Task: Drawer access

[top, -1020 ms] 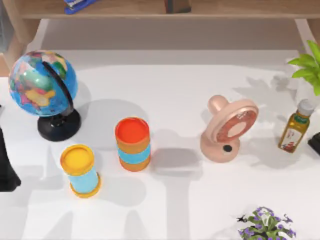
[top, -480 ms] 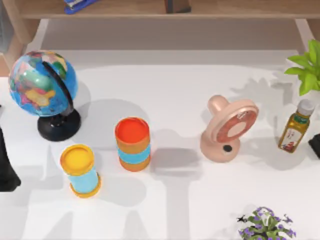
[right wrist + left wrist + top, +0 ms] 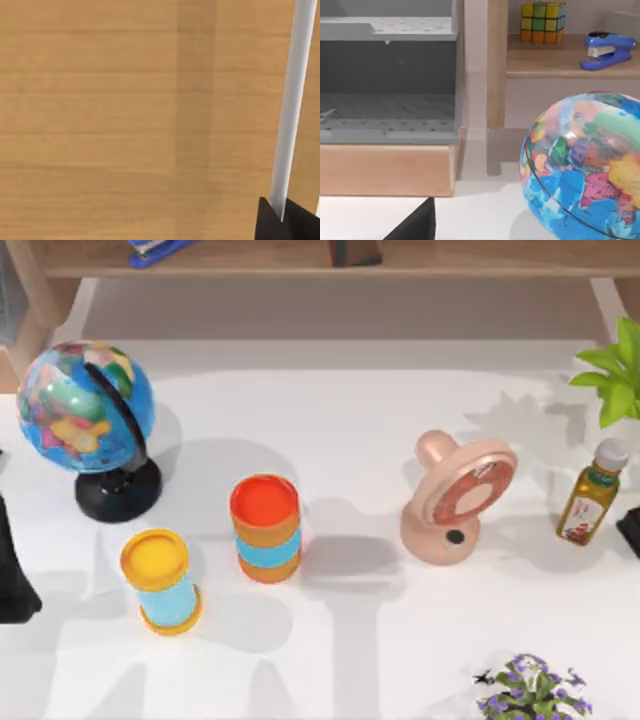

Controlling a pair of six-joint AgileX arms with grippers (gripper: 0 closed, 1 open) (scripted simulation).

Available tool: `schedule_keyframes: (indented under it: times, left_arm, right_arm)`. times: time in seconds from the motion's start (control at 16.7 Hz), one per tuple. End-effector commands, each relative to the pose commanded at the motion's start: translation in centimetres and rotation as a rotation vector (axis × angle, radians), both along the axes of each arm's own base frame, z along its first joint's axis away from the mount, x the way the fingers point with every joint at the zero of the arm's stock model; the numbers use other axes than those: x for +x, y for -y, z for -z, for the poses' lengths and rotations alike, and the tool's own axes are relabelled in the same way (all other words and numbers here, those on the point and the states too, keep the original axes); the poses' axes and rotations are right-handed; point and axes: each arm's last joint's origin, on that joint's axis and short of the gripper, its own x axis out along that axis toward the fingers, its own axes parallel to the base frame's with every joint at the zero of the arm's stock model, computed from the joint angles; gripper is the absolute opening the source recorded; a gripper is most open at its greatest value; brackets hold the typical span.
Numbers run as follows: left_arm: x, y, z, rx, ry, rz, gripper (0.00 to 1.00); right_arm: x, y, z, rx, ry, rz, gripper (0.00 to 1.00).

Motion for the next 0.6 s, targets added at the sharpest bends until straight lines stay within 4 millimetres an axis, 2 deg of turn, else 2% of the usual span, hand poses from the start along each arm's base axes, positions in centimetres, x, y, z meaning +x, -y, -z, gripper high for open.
schedule_keyframes:
  times: [0.6]
  left_arm:
    - [0.0, 0.0, 0.0, 0.0, 0.0, 0.0, 1.0]
  right_arm:
    - [0.0, 0.0, 0.0, 0.0, 0.0, 0.0, 0.75]
